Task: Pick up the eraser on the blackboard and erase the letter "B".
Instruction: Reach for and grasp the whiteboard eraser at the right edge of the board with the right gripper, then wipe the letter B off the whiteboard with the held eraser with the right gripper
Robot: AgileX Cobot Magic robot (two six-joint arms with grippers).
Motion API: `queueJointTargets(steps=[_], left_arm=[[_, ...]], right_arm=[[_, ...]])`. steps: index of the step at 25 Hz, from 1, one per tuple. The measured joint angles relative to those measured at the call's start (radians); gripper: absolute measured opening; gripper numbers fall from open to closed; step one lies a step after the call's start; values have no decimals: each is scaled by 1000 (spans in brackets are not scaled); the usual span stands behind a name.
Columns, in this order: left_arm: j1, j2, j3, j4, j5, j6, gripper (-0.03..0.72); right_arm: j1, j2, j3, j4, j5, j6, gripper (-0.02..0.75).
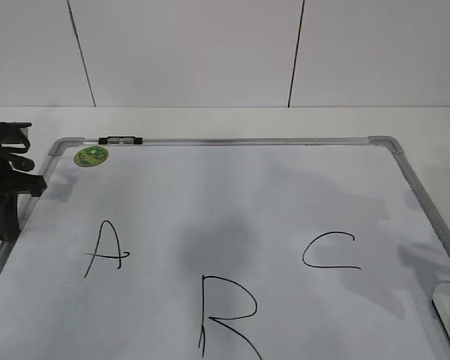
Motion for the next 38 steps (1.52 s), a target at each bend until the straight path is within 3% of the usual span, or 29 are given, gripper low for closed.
queueJointTargets(steps=[9, 15, 26, 29, 32, 38], left_arm=[[0, 0, 0, 0, 0, 0, 25], [0, 0, 0, 0, 0, 0, 25], [0, 0, 0, 0, -2, 0, 25], [0, 0, 0, -1, -2, 0, 25], [0, 0, 0, -1, -2, 0, 26], [0, 0, 0, -3, -4, 0, 26]], right_arm=[[0, 85, -4, 8, -29, -4, 670], [46, 138, -4, 4, -61, -6, 670], [74, 171, -6, -83, -61, 36, 665], [76, 171, -6, -84, -59, 40, 641], [76, 171, -6, -72, -54, 42, 566], [76, 172, -8, -70, -41, 42, 527]])
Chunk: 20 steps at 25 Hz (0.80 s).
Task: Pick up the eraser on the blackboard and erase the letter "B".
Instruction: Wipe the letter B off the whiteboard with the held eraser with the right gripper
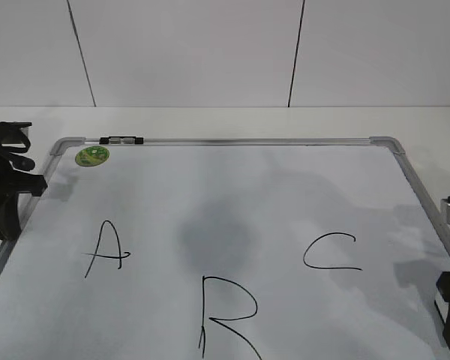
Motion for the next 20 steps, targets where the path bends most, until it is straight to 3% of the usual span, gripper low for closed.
queueJointTargets(steps=[12, 20], left_arm=[[0, 0, 0, -2, -2, 0, 27], [0, 0, 0, -4, -3, 0, 28]], right_arm=[[0, 2, -20, -9, 31, 2, 523], [0, 4, -161, -19, 78, 5, 523]])
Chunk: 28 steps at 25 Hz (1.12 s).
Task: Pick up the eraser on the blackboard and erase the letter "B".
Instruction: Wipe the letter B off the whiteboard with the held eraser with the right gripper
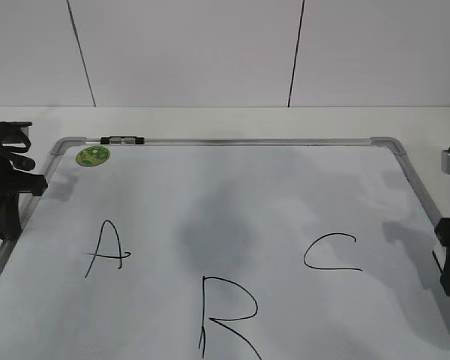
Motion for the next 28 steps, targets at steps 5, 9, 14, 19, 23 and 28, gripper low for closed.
queueJointTargets(steps=[5, 9, 14, 19, 23, 28], left_arm=[[0, 0, 0, -2, 0, 0, 29], [0, 0, 0, -5, 0, 0, 29], [0, 0, 0, -7, -2, 0, 31], [0, 0, 0, -7, -5, 2, 32], [0, 0, 0, -7, -5, 2, 32], [0, 0, 0, -9, -5, 2, 32]], right_arm=[[0, -14, -82, 7, 83, 0, 522], [76, -18, -107, 10, 104, 16, 522], [296, -16, -122, 19, 111, 90, 522], [460, 43, -189, 26, 106, 139, 522], [544, 119, -255, 31, 81, 162, 522], [609, 238, -337, 41, 66, 168, 522]])
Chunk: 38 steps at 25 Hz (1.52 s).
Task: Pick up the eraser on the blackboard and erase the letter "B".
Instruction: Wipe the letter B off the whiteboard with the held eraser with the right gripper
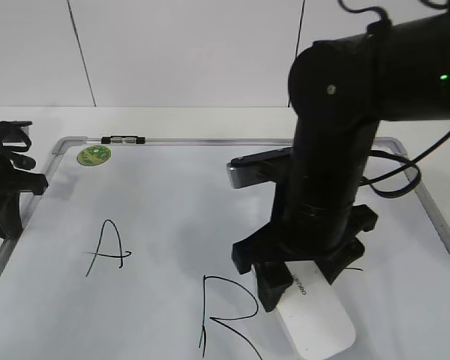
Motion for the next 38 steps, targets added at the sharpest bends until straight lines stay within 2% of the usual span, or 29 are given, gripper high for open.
queueJointTargets(steps=[9, 22, 27, 36, 38], left_arm=[[0, 0, 0, 0, 0, 0, 32], [0, 0, 0, -2, -2, 0, 33], [0, 0, 0, -4, -2, 0, 34], [0, 0, 0, -4, -2, 0, 36], [0, 0, 0, -2, -2, 2, 36]], right_arm=[[13, 210, -129, 5, -10, 0, 522], [36, 240, -169, 3, 37, -6, 521], [101, 240, -170, 19, 22, -15, 521], [289, 258, -206, 58, 16, -25, 521], [302, 267, -222, 51, 20, -27, 521]])
